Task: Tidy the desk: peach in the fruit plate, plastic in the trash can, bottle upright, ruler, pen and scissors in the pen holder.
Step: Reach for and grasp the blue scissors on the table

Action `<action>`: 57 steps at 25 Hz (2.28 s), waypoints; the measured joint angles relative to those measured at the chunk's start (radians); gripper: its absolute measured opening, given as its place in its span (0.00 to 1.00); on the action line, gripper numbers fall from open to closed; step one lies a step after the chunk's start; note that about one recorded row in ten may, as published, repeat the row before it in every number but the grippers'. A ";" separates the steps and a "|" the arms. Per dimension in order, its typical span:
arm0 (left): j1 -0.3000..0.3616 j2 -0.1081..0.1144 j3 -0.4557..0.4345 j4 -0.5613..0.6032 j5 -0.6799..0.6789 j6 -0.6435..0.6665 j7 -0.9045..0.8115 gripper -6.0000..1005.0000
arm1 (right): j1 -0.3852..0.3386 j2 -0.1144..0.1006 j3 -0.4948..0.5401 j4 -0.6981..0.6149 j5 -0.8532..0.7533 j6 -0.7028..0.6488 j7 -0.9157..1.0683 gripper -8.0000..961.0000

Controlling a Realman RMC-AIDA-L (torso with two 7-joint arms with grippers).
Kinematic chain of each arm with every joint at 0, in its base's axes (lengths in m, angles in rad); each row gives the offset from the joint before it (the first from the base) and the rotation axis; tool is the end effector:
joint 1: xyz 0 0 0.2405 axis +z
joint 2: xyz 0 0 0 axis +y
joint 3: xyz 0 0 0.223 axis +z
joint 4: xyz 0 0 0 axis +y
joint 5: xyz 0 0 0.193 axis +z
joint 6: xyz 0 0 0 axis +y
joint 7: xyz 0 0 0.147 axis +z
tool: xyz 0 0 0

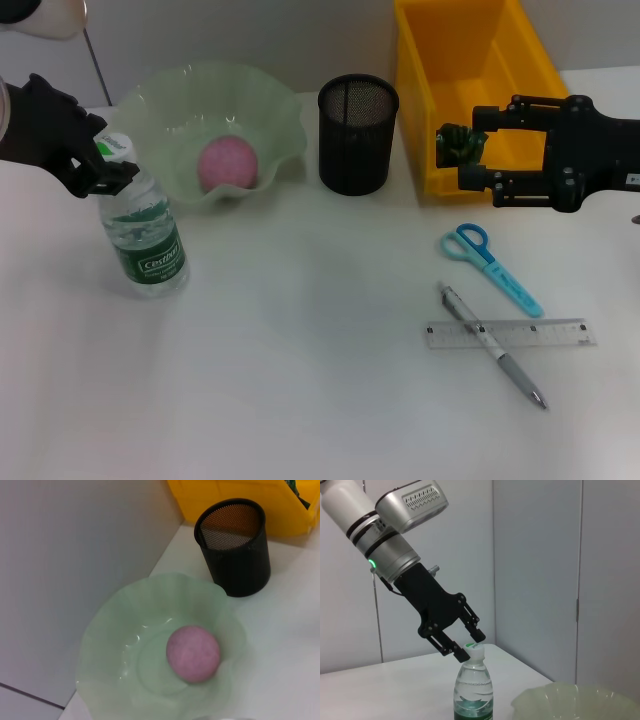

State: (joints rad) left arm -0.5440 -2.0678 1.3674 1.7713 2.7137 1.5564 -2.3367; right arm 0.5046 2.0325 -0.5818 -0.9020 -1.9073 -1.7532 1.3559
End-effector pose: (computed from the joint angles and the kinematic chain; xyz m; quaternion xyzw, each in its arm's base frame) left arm -0.1138 0.3326 0.0764 -0.9283 -0.1070 0.1664 0.3150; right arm 0.2067 0.3077 0.0869 -0.9378 0.0957 0.2766 0.1869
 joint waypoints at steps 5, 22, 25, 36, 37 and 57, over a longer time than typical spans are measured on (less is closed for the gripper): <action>0.003 0.000 0.000 0.001 0.000 -0.009 0.000 0.63 | 0.000 0.000 -0.001 0.000 -0.001 0.000 0.000 0.77; 0.097 0.002 -0.094 0.128 -0.223 0.000 0.042 0.81 | -0.002 0.002 0.005 0.000 0.000 0.003 0.005 0.77; 0.118 0.002 -0.170 0.110 -0.370 0.004 0.093 0.81 | -0.001 0.002 0.006 0.000 0.004 0.004 0.022 0.77; 0.169 0.002 -0.349 -0.218 -0.849 -0.001 0.385 0.81 | 0.010 0.002 0.002 -0.018 0.007 0.068 0.139 0.77; 0.171 0.002 -0.351 -0.249 -0.863 -0.011 0.408 0.81 | 0.013 0.004 0.001 -0.020 0.007 0.083 0.166 0.77; 0.191 0.000 -0.368 -0.506 -1.013 -0.170 0.710 0.80 | 0.066 0.024 -0.235 -0.407 -0.347 0.186 1.064 0.77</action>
State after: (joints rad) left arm -0.3527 -2.0674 0.9997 1.2655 1.7006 1.3865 -1.6264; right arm 0.5706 2.0569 -0.8167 -1.3093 -2.2544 -1.5674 2.4201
